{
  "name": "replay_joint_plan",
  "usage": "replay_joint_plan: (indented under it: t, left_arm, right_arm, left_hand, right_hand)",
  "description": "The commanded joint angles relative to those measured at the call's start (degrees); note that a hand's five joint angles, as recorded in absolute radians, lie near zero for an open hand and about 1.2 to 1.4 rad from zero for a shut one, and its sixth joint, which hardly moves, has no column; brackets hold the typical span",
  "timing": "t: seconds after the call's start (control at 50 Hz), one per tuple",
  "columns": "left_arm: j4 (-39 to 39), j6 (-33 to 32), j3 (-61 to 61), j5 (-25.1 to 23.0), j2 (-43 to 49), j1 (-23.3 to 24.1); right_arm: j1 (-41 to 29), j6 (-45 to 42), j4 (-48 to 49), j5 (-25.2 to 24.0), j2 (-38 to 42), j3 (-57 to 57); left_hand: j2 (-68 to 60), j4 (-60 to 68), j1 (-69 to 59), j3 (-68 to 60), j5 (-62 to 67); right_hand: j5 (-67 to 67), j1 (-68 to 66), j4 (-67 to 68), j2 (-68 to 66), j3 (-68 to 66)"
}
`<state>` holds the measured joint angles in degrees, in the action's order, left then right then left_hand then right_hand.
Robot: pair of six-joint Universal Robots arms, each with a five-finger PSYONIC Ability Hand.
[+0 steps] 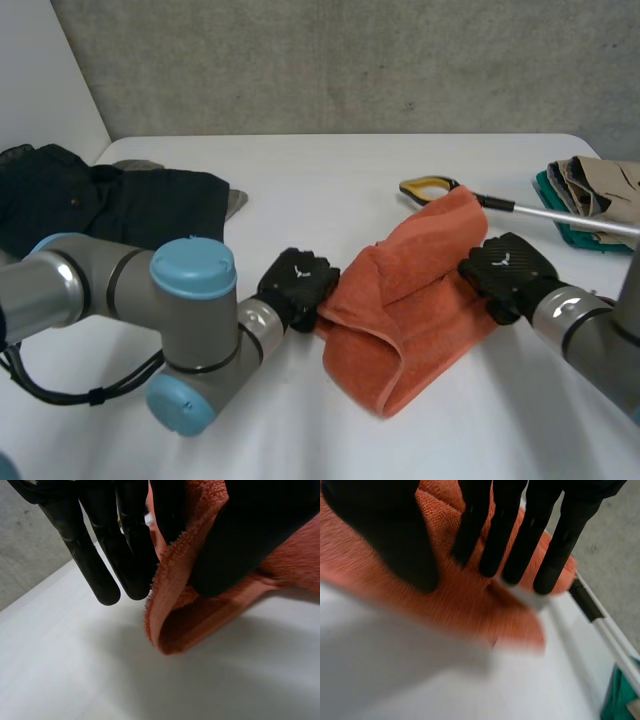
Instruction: Fold the laundry.
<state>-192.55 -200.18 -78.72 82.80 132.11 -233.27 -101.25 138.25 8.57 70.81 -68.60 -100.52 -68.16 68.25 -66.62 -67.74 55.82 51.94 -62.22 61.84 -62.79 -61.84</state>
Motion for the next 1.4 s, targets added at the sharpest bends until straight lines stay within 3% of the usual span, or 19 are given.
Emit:
replay_joint_plan:
  t: [0.02, 0.06, 0.16, 0.24, 0.32, 0.4, 0.48, 0.58, 0.78, 0.92, 0.98, 1.02, 1.26, 1.4]
  left_arm:
    - [-0.6, 0.1, 8.3, 8.3, -2.3, -0.2]
    - [-1.3, 0.1, 9.6, 9.1, -5.6, -0.4]
    - [-11.1, -0.7, 18.1, 8.4, -14.0, -2.4]
    - [-19.1, -0.6, 25.2, 8.1, -15.9, -4.4]
    - [-22.1, -0.7, 28.9, 8.3, -16.6, -6.1]
    - [-19.7, -0.7, 25.7, 8.3, -17.2, -6.5]
    - [-17.7, -0.9, 18.0, 8.4, -19.1, -7.3]
    - [-15.3, -1.1, 6.5, 8.4, -20.6, -9.5]
    - [-12.1, -5.7, -19.8, 8.1, -24.1, -9.7]
    - [-12.3, -9.8, -28.0, 8.0, -23.7, -9.2]
    - [-12.3, -9.8, -28.0, 8.0, -24.0, -8.3]
    - [-12.3, -9.8, -27.7, 7.9, -24.3, -8.2]
    - [-12.1, -9.6, -22.8, 8.3, -26.5, -8.4]
    - [-12.2, -9.6, -22.0, 8.1, -26.3, -8.7]
  right_arm:
    - [-3.4, 7.0, 9.7, 1.9, 2.9, 4.5]
    - [-3.5, 9.3, 11.6, 3.7, 2.8, 6.3]
    - [-4.6, 14.8, 19.4, 13.5, 2.6, 20.5]
    - [-4.4, 16.8, 22.7, 19.6, 2.4, 31.1]
    - [-4.3, 19.9, 26.7, 23.1, 1.2, 35.1]
    - [-4.5, 20.6, 27.1, 22.0, -0.7, 34.3]
    - [-3.8, 20.8, 22.7, 18.0, -1.7, 30.7]
    - [-3.7, 20.7, 10.6, 13.5, -1.5, 25.6]
    - [-3.3, 15.4, -12.4, 11.7, 1.5, 13.7]
    - [1.3, 11.1, -9.6, 8.3, 2.1, 7.3]
    - [2.5, 11.5, -8.2, 7.9, 2.1, 6.3]
    - [3.1, 12.0, -8.2, 8.2, 1.9, 6.2]
    - [4.0, 14.9, -14.8, 7.8, -1.9, 1.9]
    - [4.0, 13.6, -6.2, 7.3, -1.5, -2.0]
  left_hand:
    - [-11.8, 11.8, -13.4, -12.3, 14.2]
    - [-11.8, 11.8, -13.4, -12.3, 14.2]
    - [-11.8, 11.8, -13.4, -12.3, 14.2]
    - [-11.8, 11.8, -13.4, -12.3, 14.2]
    - [-11.8, 11.8, -13.4, -12.3, 14.2]
    - [-11.8, 11.8, -13.4, -12.3, 14.2]
    - [-11.8, 11.8, -13.4, -12.3, 14.2]
    - [-11.8, 11.8, -13.4, -12.3, 14.2]
    - [-11.8, 11.8, -13.4, -12.3, 14.2]
    - [-11.8, 11.8, -13.4, -12.3, 14.2]
    - [-11.8, 11.8, -13.4, -12.3, 14.2]
    - [-11.8, 11.8, -13.4, -12.3, 14.2]
    - [-11.8, 11.8, -13.4, -12.3, 14.2]
    - [-11.8, 11.8, -13.4, -12.3, 14.2]
  right_hand:
    - [18.1, -17.8, 18.2, -17.2, -18.2]
    - [18.1, -17.8, 18.2, -17.2, -18.2]
    - [18.1, -17.8, 18.2, -17.2, -18.2]
    - [18.1, -17.8, 18.2, -17.2, -18.2]
    - [18.1, -17.8, 18.2, -17.2, -18.2]
    - [18.1, -17.8, 18.2, -17.2, -18.2]
    - [18.1, -17.8, 18.2, -17.2, -18.2]
    - [18.1, -17.8, 18.2, -17.2, -18.2]
    - [18.1, -17.8, 18.2, -17.2, -18.2]
    - [16.4, -16.2, 16.6, -15.6, -16.6]
    - [-29.8, 30.1, -29.7, 30.7, 29.7]
    - [-37.9, 38.1, -37.8, 38.7, 37.8]
    - [-39.4, 39.7, -39.3, 40.3, 39.3]
    - [-36.2, 36.5, -36.1, 37.1, 36.1]
